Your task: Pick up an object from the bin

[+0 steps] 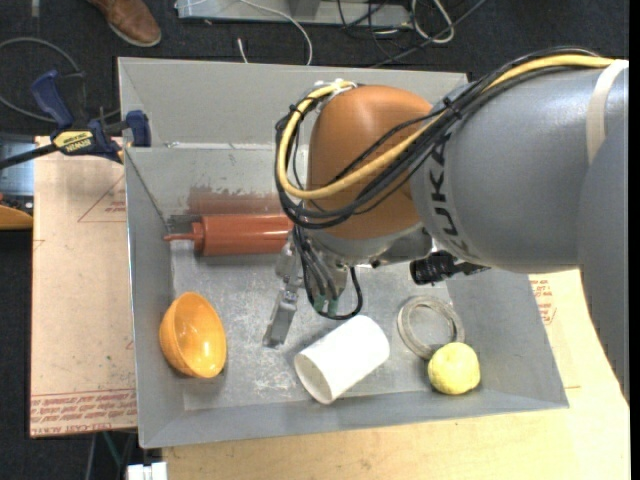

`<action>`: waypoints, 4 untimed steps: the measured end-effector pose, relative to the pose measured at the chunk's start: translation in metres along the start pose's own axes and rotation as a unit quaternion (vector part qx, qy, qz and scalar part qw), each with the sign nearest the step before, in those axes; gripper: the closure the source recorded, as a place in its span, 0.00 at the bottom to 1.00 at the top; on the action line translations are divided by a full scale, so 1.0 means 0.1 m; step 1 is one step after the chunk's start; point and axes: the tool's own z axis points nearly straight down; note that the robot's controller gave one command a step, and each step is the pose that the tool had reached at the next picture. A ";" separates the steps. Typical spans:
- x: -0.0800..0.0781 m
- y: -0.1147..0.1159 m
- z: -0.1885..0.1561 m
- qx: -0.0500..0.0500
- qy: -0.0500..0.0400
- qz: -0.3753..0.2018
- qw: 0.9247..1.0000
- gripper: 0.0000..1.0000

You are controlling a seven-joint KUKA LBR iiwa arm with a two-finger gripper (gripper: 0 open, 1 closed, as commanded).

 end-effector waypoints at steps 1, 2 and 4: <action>0.02 0.00 -0.08 0.000 -0.001 -0.015 1.000 0.00; 0.25 -0.23 0.53 0.002 0.004 -0.012 1.000 0.00; 0.11 -0.35 0.68 0.000 0.000 -0.010 1.000 0.00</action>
Offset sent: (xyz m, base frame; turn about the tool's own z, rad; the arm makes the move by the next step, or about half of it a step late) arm -0.0290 -0.0133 -0.0496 -0.0265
